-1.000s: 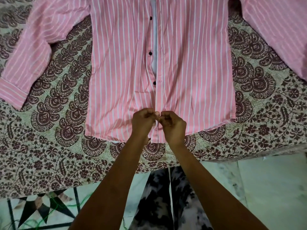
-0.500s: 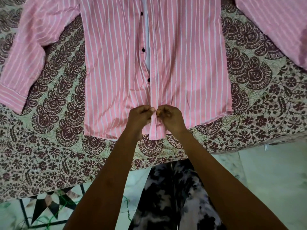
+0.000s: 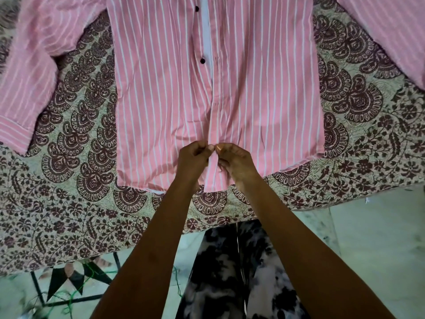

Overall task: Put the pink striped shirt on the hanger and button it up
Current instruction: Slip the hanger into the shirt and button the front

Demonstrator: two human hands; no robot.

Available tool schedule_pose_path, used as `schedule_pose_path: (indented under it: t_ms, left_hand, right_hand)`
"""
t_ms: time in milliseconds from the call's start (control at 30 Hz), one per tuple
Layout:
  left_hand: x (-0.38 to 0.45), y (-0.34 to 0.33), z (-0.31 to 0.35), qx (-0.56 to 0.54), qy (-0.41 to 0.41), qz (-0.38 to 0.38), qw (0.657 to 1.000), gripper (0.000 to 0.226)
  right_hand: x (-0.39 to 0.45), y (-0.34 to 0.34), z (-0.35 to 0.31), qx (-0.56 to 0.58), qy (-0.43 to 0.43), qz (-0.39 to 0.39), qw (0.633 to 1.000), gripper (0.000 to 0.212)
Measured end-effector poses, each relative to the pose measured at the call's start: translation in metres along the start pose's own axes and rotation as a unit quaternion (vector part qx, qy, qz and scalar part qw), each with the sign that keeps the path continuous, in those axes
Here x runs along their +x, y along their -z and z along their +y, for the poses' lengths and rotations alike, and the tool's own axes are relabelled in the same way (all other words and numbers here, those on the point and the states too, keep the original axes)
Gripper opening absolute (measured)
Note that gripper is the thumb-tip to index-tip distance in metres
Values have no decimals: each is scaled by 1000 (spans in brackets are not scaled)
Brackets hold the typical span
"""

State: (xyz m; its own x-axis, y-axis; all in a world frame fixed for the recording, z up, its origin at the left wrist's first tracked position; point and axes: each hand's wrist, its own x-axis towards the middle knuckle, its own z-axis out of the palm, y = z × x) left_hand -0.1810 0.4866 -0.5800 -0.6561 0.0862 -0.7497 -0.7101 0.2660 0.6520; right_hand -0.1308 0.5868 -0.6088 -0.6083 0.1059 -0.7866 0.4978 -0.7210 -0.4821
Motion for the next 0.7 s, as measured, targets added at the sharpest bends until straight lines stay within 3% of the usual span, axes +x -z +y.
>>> schedule_pose_path:
  t_ms: [100,267,400,533,600,700]
  left_hand:
    - [1,3,2,-72,54,-42,995,16]
    - [0,2,4,-149,87,-45,984,16]
    - [1,-10,8,-51,10,13,999,21]
    - [14,-8,8,26,-54,56,997,17]
    - [16,-2,7,75,-90,67,991,15]
    - [14,1,9,103,-97,66,988,15]
  right_hand:
    - [3,-1,-1,25,-37,-3,999,17]
    - [3,-4,1,-25,-3,-11,1000,19]
    - [0,-7,11,-30,13,2,999,22]
    - [0,-15,14,22,78,93,992,22]
    - [1,-16,12,-54,175,128,975,18]
    - [-1,-14,10,-274,278,87,917,27]
